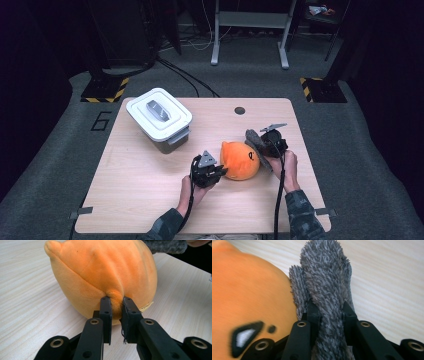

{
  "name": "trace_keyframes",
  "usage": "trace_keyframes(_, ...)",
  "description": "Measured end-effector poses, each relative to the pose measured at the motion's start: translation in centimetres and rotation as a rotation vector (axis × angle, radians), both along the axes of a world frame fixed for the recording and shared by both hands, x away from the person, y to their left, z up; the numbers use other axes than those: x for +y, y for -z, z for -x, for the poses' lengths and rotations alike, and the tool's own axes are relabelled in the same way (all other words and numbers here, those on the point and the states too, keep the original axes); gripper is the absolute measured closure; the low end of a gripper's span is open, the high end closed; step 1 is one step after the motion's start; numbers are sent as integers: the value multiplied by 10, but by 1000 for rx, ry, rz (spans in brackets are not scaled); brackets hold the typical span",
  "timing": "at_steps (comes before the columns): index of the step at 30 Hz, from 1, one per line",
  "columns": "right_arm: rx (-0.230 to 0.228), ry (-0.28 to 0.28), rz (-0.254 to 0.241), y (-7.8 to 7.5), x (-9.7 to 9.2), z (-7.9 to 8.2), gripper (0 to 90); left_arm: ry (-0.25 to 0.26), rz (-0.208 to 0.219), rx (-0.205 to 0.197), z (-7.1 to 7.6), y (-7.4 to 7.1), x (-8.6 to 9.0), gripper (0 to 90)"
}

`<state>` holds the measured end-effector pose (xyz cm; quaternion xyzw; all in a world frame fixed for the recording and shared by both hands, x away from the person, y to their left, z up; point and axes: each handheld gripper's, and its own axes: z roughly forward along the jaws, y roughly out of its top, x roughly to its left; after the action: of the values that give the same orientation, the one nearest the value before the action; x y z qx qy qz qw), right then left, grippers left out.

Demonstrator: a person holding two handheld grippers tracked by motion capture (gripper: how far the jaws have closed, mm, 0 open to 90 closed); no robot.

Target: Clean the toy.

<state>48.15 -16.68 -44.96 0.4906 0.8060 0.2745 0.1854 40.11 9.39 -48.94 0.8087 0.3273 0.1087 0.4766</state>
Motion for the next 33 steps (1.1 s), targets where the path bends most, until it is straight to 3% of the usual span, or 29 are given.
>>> trace_keyframes(4, 47, 25, 5, 11, -8, -2, 746, -3, 1, -2, -1, 0, 0, 799)
trace_keyframes(7, 31, 31, -1, 9, -12, 0, 747, -2, -1, -6, 0, 0, 0, 798)
trace_keyframes(13, -69, 8, -20, -30, -6, 9, 747, 4, -4, -12, 0, -1, -1, 798)
trace_keyframes(18, -134, -87, -24, -62, 20, 17, 747, 6, 0, -8, 1, -1, -2, 798)
trace_keyframes(21, -143, -140, -48, -72, 39, 21, 747, 5, 0, -12, 1, -2, -3, 798)
trace_keyframes(26, -142, -222, -41, -73, 66, 20, 745, 6, -2, -11, 1, -2, -3, 798)
trace_keyframes(33, -101, -265, 15, -52, 87, 18, 743, 0, 0, -14, 1, -1, -3, 798)
